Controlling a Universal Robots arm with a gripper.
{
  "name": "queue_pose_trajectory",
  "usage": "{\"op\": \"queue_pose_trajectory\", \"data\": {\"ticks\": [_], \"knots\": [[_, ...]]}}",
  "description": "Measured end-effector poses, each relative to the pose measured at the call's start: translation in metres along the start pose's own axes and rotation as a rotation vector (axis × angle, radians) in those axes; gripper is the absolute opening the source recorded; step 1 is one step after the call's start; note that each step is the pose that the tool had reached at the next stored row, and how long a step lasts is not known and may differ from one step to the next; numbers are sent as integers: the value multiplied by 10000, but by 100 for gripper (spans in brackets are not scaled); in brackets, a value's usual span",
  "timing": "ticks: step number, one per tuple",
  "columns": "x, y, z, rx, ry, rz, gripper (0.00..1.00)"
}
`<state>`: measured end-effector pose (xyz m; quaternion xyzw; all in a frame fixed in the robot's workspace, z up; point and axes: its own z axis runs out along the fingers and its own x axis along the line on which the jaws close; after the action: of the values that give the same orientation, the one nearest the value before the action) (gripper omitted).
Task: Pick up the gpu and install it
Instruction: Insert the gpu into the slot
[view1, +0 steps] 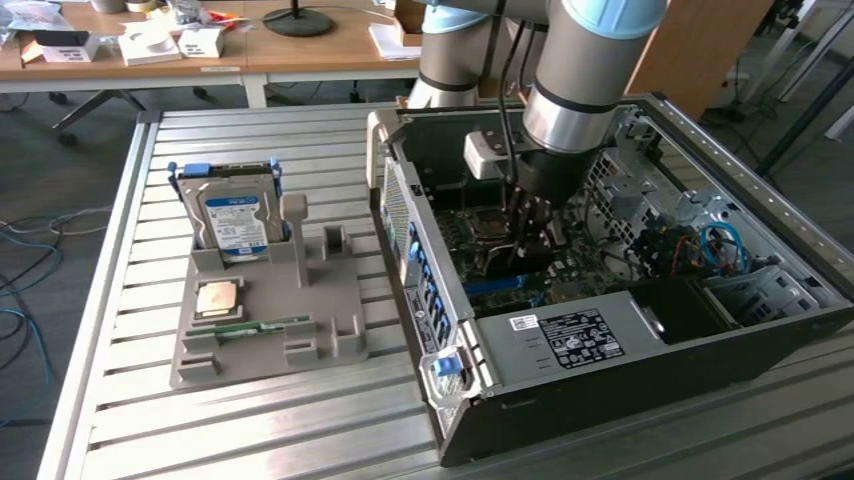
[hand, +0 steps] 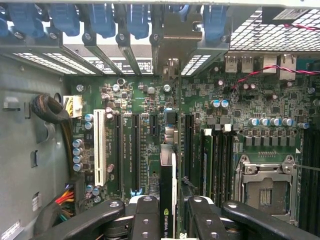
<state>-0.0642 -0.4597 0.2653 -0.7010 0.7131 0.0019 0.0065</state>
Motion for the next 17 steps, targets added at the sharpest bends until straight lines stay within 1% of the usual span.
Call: {"op": "queue_pose_trajectory", "data": {"ticks": [7,13,17], "knots": [[1,2,7,16,0,-3,27],[-1,1,18,21,-6,-3,27],[0,2,20,20,1,-3,27]]}}
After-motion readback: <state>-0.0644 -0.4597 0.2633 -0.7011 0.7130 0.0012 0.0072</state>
